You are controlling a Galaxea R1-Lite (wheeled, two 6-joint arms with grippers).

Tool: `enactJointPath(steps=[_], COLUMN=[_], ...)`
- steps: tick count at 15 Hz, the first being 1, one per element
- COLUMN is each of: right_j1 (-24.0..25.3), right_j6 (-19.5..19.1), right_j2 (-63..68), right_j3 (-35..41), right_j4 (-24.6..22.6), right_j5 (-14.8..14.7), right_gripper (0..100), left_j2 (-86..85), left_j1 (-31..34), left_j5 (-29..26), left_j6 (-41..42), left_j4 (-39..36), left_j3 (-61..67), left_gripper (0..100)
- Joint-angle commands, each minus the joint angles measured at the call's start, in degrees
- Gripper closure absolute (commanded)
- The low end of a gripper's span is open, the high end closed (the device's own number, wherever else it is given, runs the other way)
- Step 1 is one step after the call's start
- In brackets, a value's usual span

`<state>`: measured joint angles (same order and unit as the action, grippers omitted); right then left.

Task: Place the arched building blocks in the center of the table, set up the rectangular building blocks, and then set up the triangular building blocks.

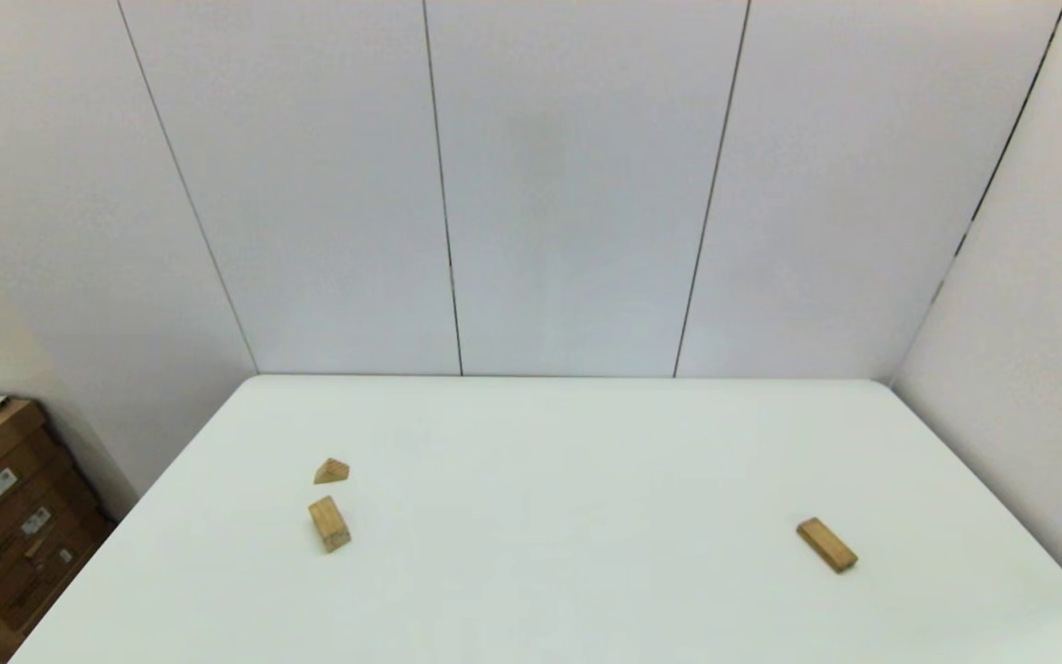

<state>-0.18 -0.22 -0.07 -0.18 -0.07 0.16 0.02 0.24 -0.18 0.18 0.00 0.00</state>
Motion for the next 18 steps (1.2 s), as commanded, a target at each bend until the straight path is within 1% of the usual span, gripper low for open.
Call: enactJointPath(steps=[1,7,9,10,11,12,14,16,17,18], right_j1=[0.01,0.01,0.01,0.01,0.01,0.01,0.01,0.01,0.01,0.01], right_j6=[-0.04,-0.04,-0.04,-0.04,-0.13,-0.22,-0.13,-0.04,-0.04,-0.04], right_j2=[0.07,0.07,0.07,0.07,-0.01,0.07,0.07,-0.01,0.07,0.07], right_j3=[0.01,0.01,0.01,0.01,0.01,-0.08,-0.08,0.01,0.01,0.01], right_j4=[-0.01,-0.01,0.07,-0.01,0.07,0.16,0.07,-0.01,-0.01,-0.01], right_j5=[0.11,0.02,0.02,0.11,0.02,0.02,0.02,0.02,0.11,0.02], right_gripper=[0,0,0,0,0,0,0,0,0,0], left_j2=[0.06,0.06,3.49,9.73,18.70,31.18,51.22,67.12,72.84,79.43], left_j1=[0.02,0.02,0.02,0.11,0.11,0.20,0.11,-0.16,-1.39,-3.58], left_j5=[0.01,0.18,-0.17,-0.08,-0.17,-0.26,-0.26,-0.26,-0.08,1.76], left_j6=[-0.01,0.70,0.70,-0.01,-2.38,-6.16,-10.99,-15.04,-17.85,-22.07], left_j4=[0.00,0.09,2.81,5.10,5.80,5.80,5.80,5.63,5.80,6.59], left_j3=[0.00,-0.18,-5.01,-10.46,-16.08,-21.53,-27.51,-31.99,-33.84,-35.95], left_gripper=[0,0,0,0,0,0,0,0,0,0])
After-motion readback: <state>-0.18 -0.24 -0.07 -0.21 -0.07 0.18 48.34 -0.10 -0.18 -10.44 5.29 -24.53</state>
